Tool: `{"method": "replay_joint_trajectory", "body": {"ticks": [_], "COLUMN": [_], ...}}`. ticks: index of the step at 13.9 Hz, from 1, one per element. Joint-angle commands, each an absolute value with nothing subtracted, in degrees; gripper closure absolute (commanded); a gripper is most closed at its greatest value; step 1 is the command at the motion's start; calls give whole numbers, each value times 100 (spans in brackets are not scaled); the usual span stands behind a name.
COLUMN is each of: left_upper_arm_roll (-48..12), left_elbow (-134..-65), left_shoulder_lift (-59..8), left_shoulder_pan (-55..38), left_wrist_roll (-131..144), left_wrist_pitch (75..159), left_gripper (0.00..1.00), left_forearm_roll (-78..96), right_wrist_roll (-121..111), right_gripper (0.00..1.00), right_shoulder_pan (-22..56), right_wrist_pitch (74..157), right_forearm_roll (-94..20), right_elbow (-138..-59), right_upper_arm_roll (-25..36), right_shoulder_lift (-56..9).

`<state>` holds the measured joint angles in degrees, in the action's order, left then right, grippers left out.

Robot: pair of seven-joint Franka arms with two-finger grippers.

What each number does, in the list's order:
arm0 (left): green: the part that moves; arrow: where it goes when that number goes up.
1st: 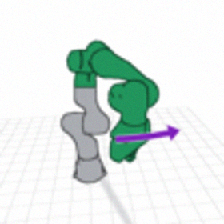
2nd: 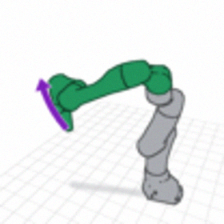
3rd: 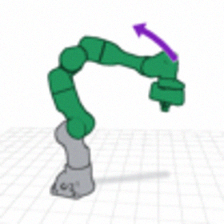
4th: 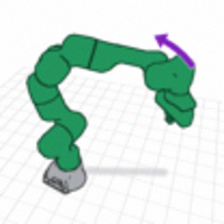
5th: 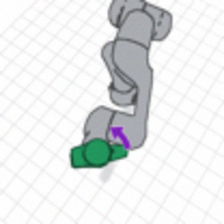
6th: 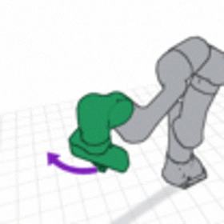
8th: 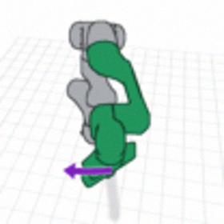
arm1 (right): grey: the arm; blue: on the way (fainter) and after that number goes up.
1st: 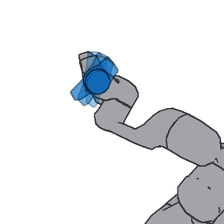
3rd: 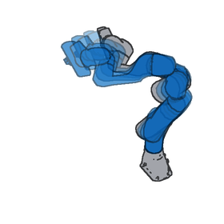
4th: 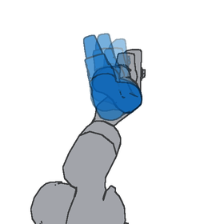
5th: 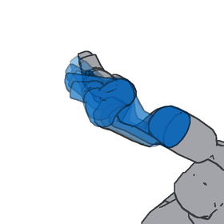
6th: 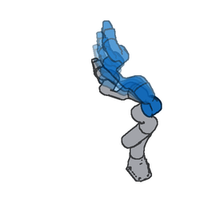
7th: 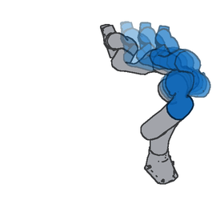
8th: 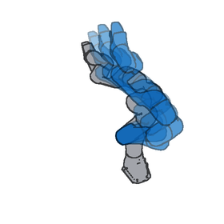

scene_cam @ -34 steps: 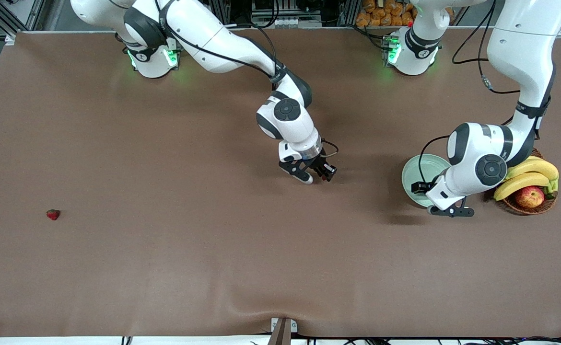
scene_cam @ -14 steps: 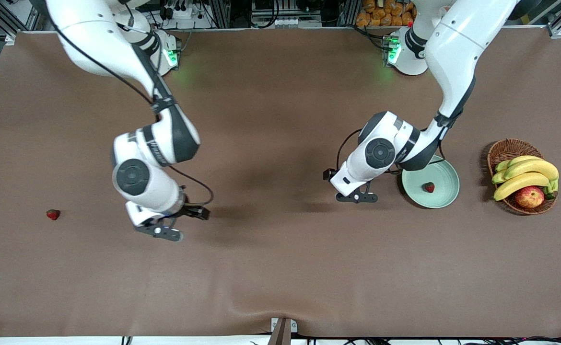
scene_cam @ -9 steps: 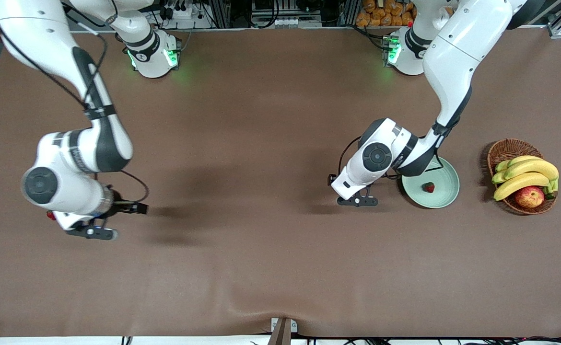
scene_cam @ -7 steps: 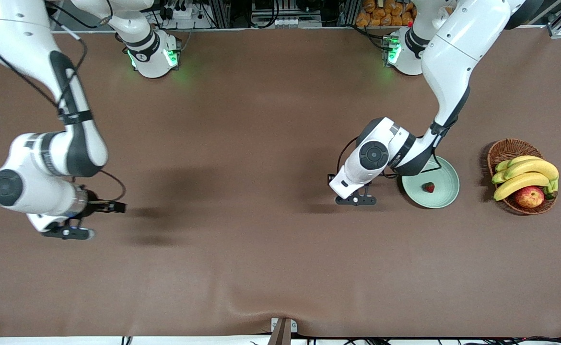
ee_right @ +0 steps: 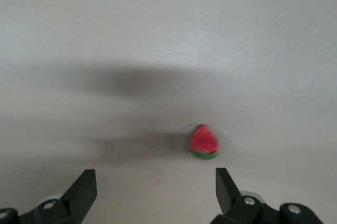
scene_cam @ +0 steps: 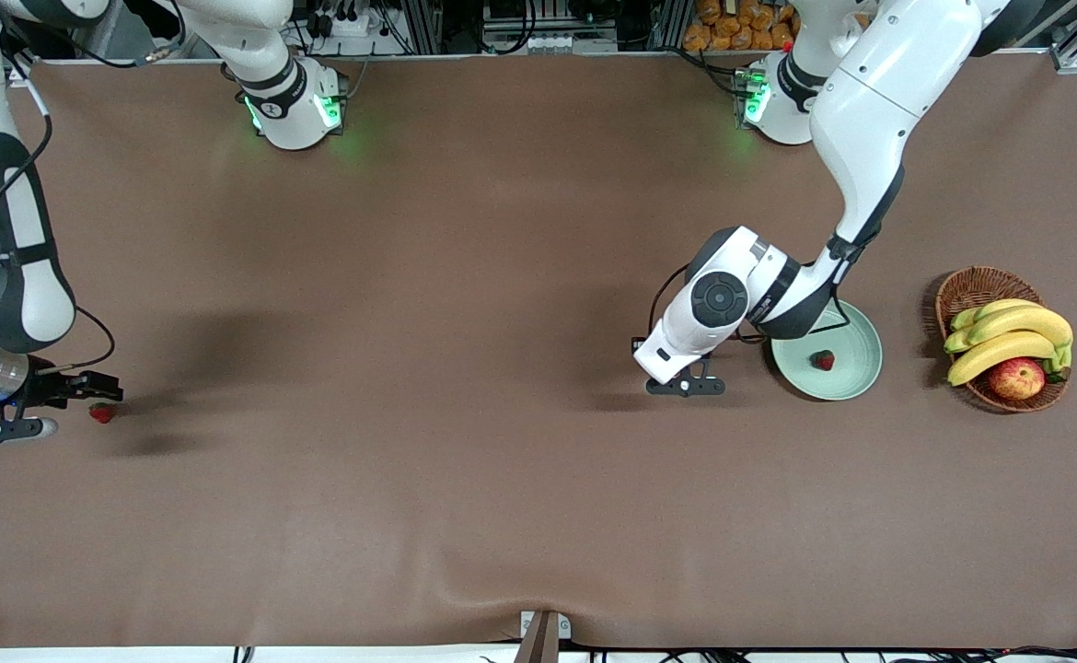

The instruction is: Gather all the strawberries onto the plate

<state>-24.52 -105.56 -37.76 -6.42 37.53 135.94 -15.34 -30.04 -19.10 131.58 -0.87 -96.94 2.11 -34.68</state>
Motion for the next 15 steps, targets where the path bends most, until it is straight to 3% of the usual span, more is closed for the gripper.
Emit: {"method": "replay_joint_trajectory", "body": {"ticks": [1, 5, 9, 12, 15], "left_upper_arm_roll": [-2461, -2470, -2584, -2602, -2584], "left_elbow": [-10512, -10591, -11266, -11548, -11969], "left_shoulder_lift": [-3429, -2726, -2119, -2048, -2144], "left_shoulder_pan": [-554, -213, 675, 1080, 1458], "left_wrist_roll": [3876, 3562, 2551, 2198, 1820], "left_wrist_pitch": [13238, 12833, 12876, 12990, 13559], "left_gripper": [92, 91, 91, 91, 90], "left_forearm_roll": [-1714, -1723, -1723, -1723, -1723], "right_wrist_roll": [-3173, -3190, -3173, -3164, -3103], "right_gripper": [0, 0, 0, 1, 10], "right_shoulder_pan": [-2065, -2100, -2311, -2399, -2391], "right_wrist_pitch": [13691, 14053, 14115, 14106, 14071], "right_forearm_roll": [53, 53, 9, -53, -79], "right_elbow": [-9616, -9554, -9554, -9571, -9571], "right_upper_arm_roll": [79, 79, 79, 70, 62], "right_shoulder_lift": [-3787, -4007, -4104, -4148, -4148]}}
